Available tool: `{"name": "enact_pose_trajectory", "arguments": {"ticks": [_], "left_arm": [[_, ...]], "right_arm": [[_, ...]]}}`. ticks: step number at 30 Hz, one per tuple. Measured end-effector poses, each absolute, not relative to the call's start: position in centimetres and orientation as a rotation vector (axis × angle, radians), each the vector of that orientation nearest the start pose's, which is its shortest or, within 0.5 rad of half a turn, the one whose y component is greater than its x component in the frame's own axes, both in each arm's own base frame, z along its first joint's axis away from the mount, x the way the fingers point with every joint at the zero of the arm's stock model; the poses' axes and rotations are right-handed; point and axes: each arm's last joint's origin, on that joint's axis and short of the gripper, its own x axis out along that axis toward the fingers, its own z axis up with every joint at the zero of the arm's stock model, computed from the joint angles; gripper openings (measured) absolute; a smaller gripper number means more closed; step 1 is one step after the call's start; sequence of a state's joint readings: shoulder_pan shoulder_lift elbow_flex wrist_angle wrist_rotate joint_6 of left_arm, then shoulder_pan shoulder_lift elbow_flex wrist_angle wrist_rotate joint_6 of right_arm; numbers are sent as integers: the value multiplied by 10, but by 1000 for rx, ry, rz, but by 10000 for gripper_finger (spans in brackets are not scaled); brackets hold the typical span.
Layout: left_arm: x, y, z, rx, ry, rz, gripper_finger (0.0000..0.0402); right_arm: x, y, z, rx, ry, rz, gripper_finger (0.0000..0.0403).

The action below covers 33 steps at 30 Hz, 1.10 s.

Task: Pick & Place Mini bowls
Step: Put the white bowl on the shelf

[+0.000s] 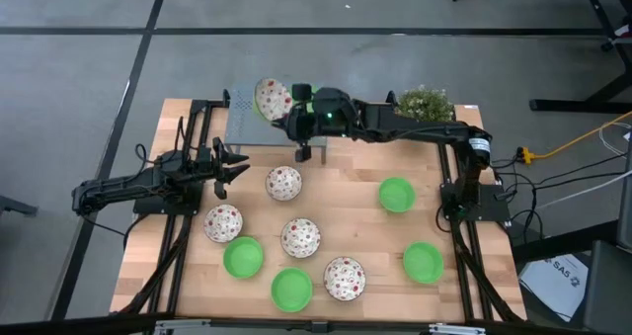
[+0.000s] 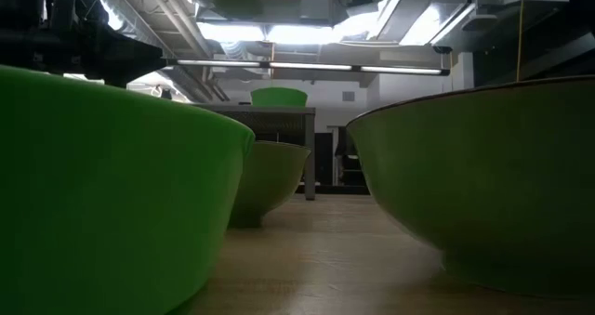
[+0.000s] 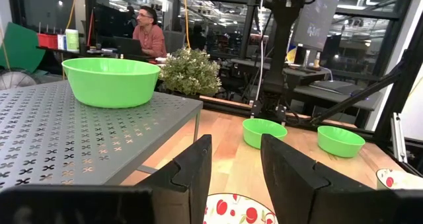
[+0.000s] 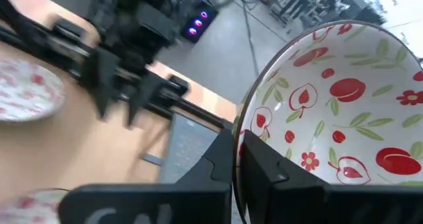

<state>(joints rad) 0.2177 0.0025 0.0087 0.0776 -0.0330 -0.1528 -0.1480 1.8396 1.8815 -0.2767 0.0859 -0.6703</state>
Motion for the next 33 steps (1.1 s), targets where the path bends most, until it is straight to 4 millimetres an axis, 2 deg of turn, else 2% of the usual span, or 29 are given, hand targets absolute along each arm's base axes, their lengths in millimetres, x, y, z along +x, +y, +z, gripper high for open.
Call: {"name": "enact_pose_trajectory", "arguments": {"ticks": [11, 21, 24, 33], "left_arm": [[95, 22, 173, -145, -100, 244, 125], [94, 22, 174, -145, -103, 244, 125], [94, 22, 174, -144, -103, 244, 125], [94, 22, 174, -145, -103, 245, 125]], "right_arm": [[431, -96, 389, -777, 344, -146, 14], [458, -116, 407, -819, 416, -87, 14], [471, -121, 395, -818, 438, -73, 14], [488, -125, 358, -817, 502, 9, 14]]}}
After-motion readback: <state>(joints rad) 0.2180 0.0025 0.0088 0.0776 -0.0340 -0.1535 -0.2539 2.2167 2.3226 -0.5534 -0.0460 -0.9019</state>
